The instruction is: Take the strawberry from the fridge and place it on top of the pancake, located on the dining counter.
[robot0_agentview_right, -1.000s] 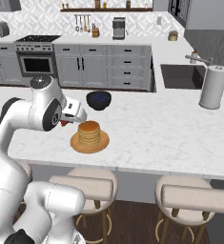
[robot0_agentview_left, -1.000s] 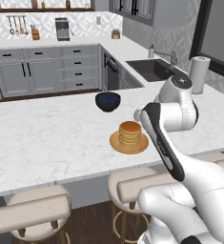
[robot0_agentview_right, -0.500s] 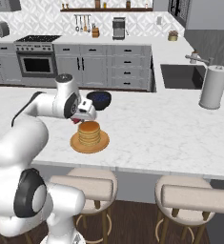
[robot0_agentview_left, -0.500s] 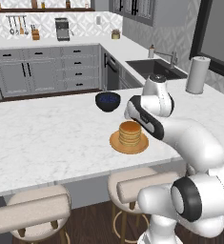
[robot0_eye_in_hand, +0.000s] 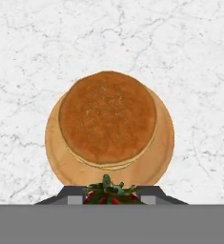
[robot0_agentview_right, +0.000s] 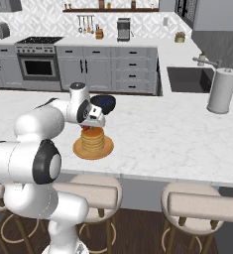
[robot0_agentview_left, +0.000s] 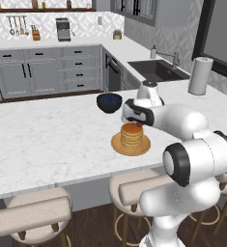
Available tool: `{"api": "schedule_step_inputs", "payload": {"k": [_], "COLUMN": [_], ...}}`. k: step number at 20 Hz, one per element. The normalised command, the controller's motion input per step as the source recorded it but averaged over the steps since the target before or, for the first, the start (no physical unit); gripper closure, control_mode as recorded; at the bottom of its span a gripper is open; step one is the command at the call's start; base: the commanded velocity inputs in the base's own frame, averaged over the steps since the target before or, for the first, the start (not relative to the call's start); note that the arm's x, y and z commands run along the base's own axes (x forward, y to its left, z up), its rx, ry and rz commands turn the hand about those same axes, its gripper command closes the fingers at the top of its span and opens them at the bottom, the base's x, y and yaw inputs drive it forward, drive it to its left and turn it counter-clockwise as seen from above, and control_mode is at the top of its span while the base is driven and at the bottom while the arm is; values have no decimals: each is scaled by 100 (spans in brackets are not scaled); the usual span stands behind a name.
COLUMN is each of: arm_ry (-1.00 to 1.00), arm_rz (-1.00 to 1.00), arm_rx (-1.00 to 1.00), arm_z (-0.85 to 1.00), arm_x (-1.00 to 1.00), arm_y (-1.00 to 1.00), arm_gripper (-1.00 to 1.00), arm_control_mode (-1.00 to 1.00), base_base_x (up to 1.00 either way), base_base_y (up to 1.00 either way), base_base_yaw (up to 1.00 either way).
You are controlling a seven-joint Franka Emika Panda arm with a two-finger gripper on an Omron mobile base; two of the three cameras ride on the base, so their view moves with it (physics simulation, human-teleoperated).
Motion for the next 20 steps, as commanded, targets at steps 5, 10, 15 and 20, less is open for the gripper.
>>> {"api": "schedule_step_inputs", "payload": {"k": [5,10,15,20], "arm_ry": [-3,-1,0,-6], "arm_rz": [0,0,0,0], "arm_rx": [0,0,0,0], "arm_z": [-13,-10,-28,-11], "arm_x": [33,23,-2,0], "arm_y": [0,0,1,0], "arm_gripper": [100,100,100,100], "arm_control_mode": [-100,-100,-100,-100], "base_base_x": [0,0,0,0], "base_base_y": [0,0,0,0], "base_base_yaw": [0,0,0,0]}}
